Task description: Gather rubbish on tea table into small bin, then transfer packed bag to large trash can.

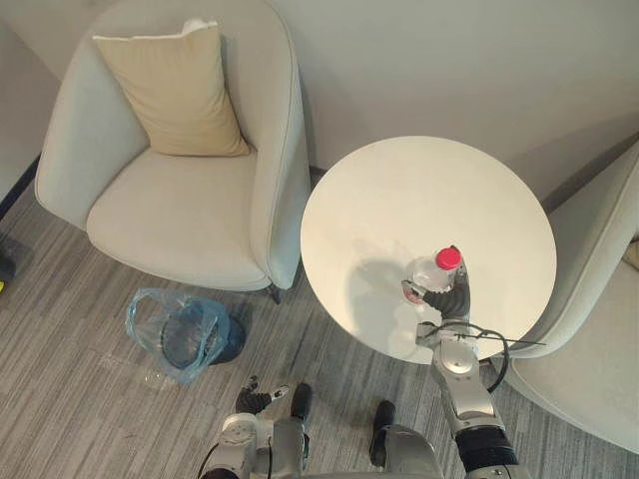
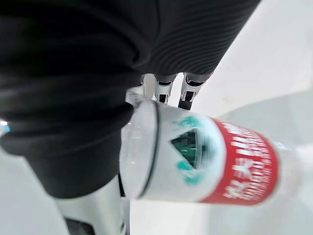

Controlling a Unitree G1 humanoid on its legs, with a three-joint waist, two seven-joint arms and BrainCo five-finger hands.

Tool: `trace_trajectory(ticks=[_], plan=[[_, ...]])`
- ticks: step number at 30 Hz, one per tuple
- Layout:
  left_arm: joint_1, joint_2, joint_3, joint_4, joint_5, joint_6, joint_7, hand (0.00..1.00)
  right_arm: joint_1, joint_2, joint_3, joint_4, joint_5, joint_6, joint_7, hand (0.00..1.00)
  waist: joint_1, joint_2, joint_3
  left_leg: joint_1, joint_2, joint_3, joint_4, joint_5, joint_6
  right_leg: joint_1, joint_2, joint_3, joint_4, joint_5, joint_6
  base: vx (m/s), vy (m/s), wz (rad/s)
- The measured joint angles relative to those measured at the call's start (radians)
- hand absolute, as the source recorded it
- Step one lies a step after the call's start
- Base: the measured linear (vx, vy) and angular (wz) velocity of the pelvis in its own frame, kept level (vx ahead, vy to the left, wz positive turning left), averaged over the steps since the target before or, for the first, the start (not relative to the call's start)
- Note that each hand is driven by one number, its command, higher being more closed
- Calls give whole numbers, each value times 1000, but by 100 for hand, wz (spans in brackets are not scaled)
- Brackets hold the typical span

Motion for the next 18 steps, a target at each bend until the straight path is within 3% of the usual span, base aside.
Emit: trace_trajectory(ticks=[13,18], plan=[[-11,-6,-1,-17,-20,0,0,0,-29,16,-8,4,42,12,-2,100,13,-1,14,-43,-5,11,27,-4,2,-37,-5,12,10,1,0,-16,2,-1],[-14,-2,-1,-7,-16,2,-1,0,31,15,33,-65,40,10,35,100,13,-4,15,-14,7,50,25,-18,5,2,19,48,-65,45,4,5,12,-25]])
